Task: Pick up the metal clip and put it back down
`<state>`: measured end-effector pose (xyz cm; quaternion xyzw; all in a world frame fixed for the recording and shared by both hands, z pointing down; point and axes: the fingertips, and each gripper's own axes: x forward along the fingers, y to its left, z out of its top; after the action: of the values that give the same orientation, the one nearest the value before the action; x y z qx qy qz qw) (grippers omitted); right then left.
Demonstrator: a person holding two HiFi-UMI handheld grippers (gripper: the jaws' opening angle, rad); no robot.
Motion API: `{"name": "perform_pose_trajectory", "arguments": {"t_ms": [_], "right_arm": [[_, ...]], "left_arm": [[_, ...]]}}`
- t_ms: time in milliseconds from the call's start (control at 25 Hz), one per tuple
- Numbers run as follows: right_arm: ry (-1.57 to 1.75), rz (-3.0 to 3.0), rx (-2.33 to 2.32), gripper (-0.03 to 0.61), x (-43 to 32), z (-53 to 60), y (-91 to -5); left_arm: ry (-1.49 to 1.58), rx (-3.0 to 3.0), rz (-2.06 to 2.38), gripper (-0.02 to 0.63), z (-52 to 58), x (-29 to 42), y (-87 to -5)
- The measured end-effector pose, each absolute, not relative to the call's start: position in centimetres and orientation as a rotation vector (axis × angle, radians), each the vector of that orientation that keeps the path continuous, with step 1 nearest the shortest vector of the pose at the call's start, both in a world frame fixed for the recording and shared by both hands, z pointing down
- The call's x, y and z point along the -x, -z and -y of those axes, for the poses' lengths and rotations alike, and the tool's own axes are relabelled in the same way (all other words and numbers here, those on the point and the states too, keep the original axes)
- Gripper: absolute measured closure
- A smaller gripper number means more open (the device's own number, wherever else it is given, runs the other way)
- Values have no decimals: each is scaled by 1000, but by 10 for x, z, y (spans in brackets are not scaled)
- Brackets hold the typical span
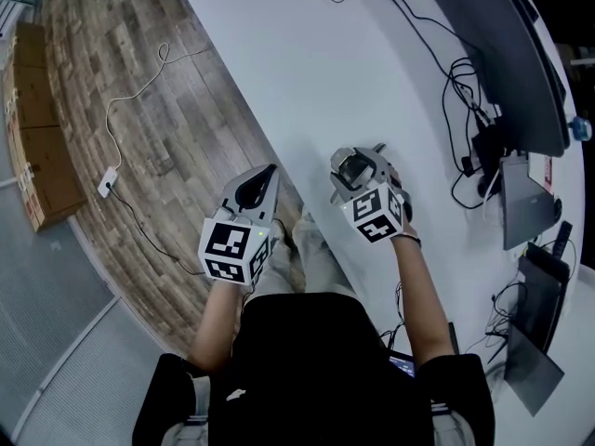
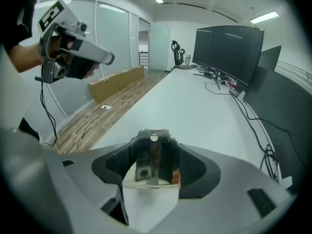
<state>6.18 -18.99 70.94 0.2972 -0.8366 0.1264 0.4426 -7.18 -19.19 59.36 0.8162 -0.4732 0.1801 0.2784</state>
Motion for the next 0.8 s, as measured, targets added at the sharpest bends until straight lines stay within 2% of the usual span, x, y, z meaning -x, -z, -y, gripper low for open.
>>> {"name": "perform_pose_trajectory", "arguments": {"t_ms": [480,800], "right_arm": [[-472,2155,-969,296,-64,195,-648],[-443,2189,-1076,296,-67,184,-601]], "left_arm": [[-438,-2281,1266,603,196,71,-544],[-411,-2364,1263,603,190,66,-510]]}}
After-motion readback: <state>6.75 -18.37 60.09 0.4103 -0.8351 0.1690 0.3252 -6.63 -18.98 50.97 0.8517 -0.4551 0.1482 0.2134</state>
